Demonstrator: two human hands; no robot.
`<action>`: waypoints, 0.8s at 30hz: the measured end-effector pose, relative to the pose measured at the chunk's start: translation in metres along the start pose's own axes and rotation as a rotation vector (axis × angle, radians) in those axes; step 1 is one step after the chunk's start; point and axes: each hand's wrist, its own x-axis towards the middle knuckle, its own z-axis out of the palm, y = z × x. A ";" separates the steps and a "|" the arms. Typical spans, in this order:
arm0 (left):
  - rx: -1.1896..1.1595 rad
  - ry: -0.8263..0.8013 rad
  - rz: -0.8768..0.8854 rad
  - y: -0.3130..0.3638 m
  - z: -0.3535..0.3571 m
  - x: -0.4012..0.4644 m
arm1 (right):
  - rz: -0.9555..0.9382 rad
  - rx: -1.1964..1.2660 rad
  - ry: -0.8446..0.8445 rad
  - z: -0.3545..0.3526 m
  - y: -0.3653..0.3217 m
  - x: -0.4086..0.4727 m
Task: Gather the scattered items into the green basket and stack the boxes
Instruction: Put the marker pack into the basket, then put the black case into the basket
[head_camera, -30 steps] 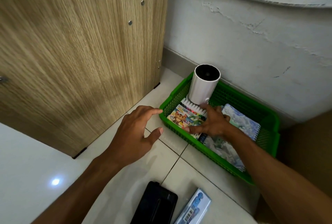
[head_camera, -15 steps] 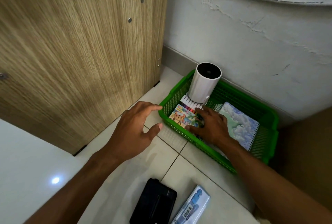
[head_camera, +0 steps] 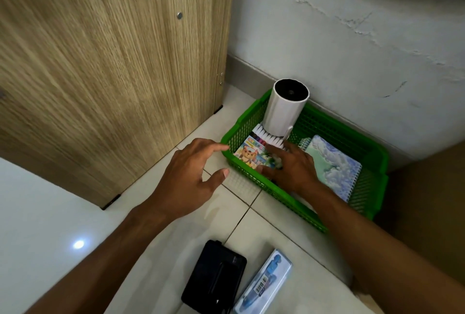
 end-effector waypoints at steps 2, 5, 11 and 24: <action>0.002 -0.010 0.008 0.001 0.000 -0.001 | -0.016 0.061 0.040 -0.006 -0.005 -0.005; 0.005 -0.027 0.012 0.001 -0.001 -0.006 | -0.072 0.124 0.124 -0.013 -0.018 -0.017; 0.028 -0.060 0.014 0.000 -0.003 -0.031 | -0.203 0.249 0.271 -0.023 -0.037 -0.057; 0.306 -0.286 -0.086 -0.030 0.005 -0.100 | -0.778 -0.056 -0.419 0.030 -0.069 -0.159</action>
